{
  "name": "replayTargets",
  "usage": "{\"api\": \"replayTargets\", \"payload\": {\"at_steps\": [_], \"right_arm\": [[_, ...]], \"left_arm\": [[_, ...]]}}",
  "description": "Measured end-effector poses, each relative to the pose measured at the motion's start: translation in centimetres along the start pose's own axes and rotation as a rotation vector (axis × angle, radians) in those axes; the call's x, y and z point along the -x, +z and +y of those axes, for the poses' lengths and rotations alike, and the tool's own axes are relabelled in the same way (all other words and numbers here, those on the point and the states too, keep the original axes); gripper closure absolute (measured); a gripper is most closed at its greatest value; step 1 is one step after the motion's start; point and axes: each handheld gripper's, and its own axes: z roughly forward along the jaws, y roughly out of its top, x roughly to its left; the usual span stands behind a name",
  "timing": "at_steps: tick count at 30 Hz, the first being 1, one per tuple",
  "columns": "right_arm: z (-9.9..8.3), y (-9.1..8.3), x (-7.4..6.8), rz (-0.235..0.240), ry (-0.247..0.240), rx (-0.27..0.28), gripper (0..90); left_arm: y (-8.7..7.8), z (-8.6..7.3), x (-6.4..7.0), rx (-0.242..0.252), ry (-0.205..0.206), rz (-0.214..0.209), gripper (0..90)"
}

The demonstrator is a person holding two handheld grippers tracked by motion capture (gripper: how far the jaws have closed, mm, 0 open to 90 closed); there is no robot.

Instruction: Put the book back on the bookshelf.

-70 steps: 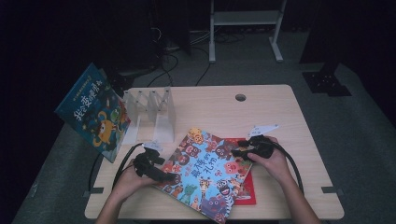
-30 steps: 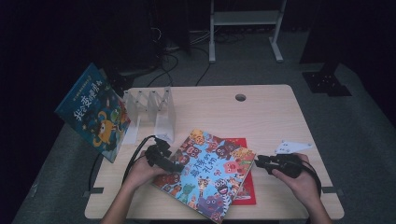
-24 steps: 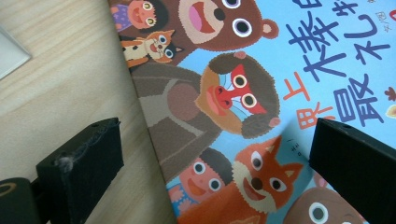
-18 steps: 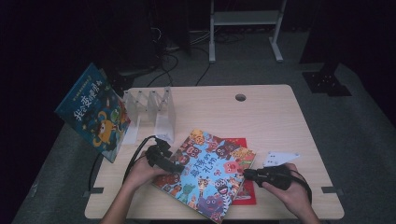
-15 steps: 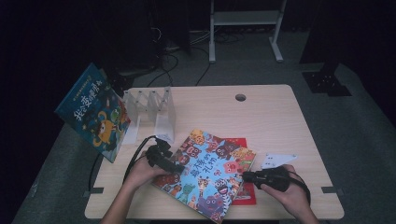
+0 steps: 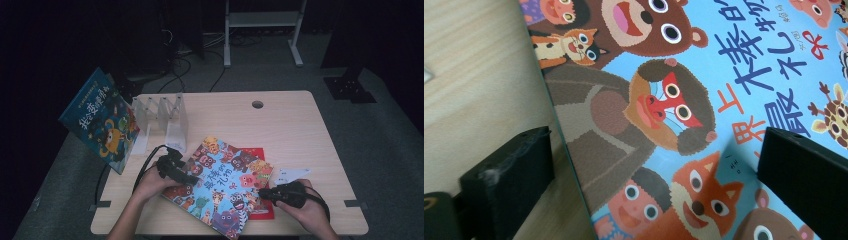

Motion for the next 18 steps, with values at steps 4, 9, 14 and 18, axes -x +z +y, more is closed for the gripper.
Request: {"api": "replayTargets", "payload": {"at_steps": [4,9,14,18], "right_arm": [[-0.05,0.04,0.01,-0.002,0.001,0.002,84.3],[-0.02,0.11,-0.13,-0.008,-0.002,0.001,84.6],[0.28,0.39,-0.29,-0.005,-0.009,-0.005,84.9],[0.46,0.64,-0.28,-0.002,-0.003,-0.003,85.1]], "left_arm": [[0.58,0.15,0.16,-0.002,0.005,-0.036,0.0],[0.56,0.45,0.07,-0.012,0.001,-0.026,0.4],[0.15,0.82,-0.18,-0.023,-0.022,-0.02,1.8],[-0.23,0.9,-0.57,-0.014,-0.034,-0.031,2.2]]}}
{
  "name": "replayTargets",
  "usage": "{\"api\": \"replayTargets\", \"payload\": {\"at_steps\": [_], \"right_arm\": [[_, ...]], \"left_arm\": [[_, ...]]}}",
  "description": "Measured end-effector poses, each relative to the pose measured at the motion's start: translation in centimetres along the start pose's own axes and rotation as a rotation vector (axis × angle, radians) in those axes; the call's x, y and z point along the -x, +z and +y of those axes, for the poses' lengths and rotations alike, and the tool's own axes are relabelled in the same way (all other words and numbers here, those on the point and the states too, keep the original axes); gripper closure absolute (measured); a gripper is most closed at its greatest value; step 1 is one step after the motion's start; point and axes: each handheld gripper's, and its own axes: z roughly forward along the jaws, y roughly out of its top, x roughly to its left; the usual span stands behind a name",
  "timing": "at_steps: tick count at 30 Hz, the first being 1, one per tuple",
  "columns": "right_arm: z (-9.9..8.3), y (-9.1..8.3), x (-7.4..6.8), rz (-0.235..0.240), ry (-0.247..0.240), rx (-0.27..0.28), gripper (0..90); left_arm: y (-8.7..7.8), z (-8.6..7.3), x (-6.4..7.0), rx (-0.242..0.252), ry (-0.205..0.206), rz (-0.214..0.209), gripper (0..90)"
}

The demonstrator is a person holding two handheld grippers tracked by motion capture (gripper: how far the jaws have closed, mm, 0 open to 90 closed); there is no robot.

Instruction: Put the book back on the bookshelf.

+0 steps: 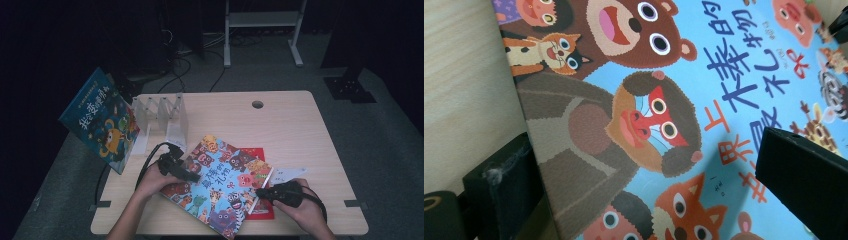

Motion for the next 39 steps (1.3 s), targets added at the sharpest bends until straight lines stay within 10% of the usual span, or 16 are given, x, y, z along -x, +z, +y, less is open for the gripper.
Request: {"api": "replayTargets", "payload": {"at_steps": [14,33,39], "right_arm": [[1.2,0.8,0.0,-0.003,0.001,-0.034,85.4],[2.2,1.6,0.5,0.024,-0.037,-0.027,86.6],[2.1,1.8,0.8,0.033,-0.04,-0.008,87.3]], "left_arm": [[-3.2,1.4,-0.1,0.088,-0.001,-0.02,12.4],[-6.8,5.2,1.4,0.027,0.045,0.072,34.5],[-7.6,6.3,1.4,0.047,0.038,0.035,39.5]]}}
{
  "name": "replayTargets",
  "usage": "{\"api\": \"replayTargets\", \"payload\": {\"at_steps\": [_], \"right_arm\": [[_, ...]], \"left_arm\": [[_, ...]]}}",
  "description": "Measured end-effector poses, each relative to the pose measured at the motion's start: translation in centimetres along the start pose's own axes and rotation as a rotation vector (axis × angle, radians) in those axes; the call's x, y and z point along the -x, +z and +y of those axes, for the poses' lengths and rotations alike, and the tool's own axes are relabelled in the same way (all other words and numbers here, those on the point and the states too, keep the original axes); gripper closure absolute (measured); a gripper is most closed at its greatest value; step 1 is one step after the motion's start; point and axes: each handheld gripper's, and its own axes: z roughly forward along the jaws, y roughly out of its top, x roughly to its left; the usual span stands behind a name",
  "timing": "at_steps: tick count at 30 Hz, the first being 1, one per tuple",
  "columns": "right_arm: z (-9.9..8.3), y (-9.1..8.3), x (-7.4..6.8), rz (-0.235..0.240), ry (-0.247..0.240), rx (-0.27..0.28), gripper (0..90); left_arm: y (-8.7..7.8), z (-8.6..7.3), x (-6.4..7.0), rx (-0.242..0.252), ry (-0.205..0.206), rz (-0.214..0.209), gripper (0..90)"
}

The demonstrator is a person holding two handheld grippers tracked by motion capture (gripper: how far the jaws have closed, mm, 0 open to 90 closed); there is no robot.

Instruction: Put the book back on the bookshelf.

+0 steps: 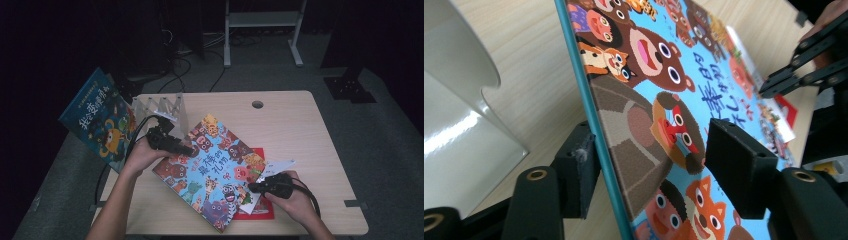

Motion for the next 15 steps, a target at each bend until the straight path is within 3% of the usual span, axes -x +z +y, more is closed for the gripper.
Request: {"api": "replayTargets", "payload": {"at_steps": [8,10,13,15], "right_arm": [[0.1,0.3,0.2,0.012,-0.026,0.008,88.0],[0.2,0.3,0.2,0.014,-0.031,0.007,88.1],[0.2,0.5,0.3,0.015,-0.037,0.012,88.2],[0.2,0.7,0.2,0.011,-0.045,0.022,89.3]], "left_arm": [[-0.1,1.8,0.1,-0.033,-0.005,0.008,42.6],[-0.1,2.2,0.1,-0.035,-0.004,-0.008,45.0],[-0.1,2.7,0.3,-0.021,-0.004,-0.099,51.1],[0.1,3.1,0.8,-0.028,0.018,-0.168,57.1]]}}
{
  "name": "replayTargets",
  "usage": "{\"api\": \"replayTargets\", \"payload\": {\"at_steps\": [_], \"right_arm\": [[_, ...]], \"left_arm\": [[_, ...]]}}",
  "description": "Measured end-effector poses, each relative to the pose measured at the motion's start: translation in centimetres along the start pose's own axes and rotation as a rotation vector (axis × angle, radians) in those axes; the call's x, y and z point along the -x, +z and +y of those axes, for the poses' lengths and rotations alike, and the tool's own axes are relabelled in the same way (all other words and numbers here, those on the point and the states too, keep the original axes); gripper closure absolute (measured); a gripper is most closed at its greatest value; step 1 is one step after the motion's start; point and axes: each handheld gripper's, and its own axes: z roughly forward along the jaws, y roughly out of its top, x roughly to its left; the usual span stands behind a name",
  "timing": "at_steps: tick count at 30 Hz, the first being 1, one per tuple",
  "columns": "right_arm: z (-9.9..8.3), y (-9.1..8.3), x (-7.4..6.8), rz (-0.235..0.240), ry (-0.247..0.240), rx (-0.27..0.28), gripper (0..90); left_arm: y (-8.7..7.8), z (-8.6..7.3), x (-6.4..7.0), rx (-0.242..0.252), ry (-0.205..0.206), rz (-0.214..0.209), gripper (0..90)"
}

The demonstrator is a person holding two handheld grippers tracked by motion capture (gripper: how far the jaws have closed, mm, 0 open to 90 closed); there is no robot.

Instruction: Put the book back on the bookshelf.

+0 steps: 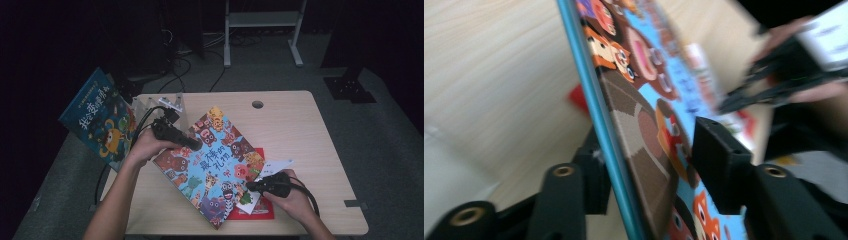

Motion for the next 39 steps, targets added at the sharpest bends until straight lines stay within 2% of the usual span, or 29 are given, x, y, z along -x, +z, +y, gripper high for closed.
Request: {"api": "replayTargets", "payload": {"at_steps": [2,5,7,11,14,20,23,25,29,33,35,36,38,39], "right_arm": [[0.1,0.4,-0.1,0.001,-0.006,-0.005,89.4],[0.3,0.7,-0.2,-0.004,-0.018,-0.008,89.5],[0.4,0.9,-0.3,-0.003,-0.019,-0.002,89.5],[0.6,1.2,-0.3,-0.002,-0.022,0.001,89.4],[0.8,1.4,-0.4,-0.006,-0.029,0.002,89.4],[1.4,2.1,-0.5,0.0,-0.047,0.007,89.2],[1.4,2.2,-0.3,0.012,-0.03,0.014,87.0],[1.4,2.2,-0.2,0.003,-0.026,0.016,84.5],[1.2,1.6,0.8,-0.046,0.002,0.042,76.3],[0.8,1.0,2.5,-0.128,0.061,0.063,63.5],[0.5,0.6,3.6,-0.18,0.113,0.091,53.3],[0.3,0.3,4.4,-0.21,0.152,0.09,48.8],[0.1,-0.1,5.7,-0.256,0.182,0.065,41.6],[0.0,-0.4,6.5,-0.283,0.201,0.062,40.0]], "left_arm": [[-0.1,0.6,0.5,-0.037,0.015,0.007,58.9],[-0.4,1.0,0.6,-0.059,-0.004,0.014,60.3],[-0.6,1.2,0.5,-0.08,-0.042,0.019,61.3],[-1.2,1.7,0.5,-0.087,-0.07,0.003,64.3],[-1.7,2.3,0.8,-0.083,-0.077,-0.006,67.8],[-2.6,3.8,1.9,-0.106,-0.07,0.02,72.4],[-3.0,4.4,2.2,-0.119,-0.073,0.035,73.7],[-3.2,4.7,2.3,-0.134,-0.078,0.045,74.5],[-3.7,5.4,2.7,-0.163,-0.087,0.075,75.6],[-4.0,5.8,3.3,-0.179,-0.082,0.1,76.5],[-4.2,6.1,3.7,-0.191,-0.076,0.11,77.3],[-4.3,6.1,3.8,-0.193,-0.073,0.114,77.9],[-4.4,6.3,4.1,-0.202,-0.072,0.121,79.6],[-4.5,6.4,4.3,-0.212,-0.057,0.134,80.4]]}}
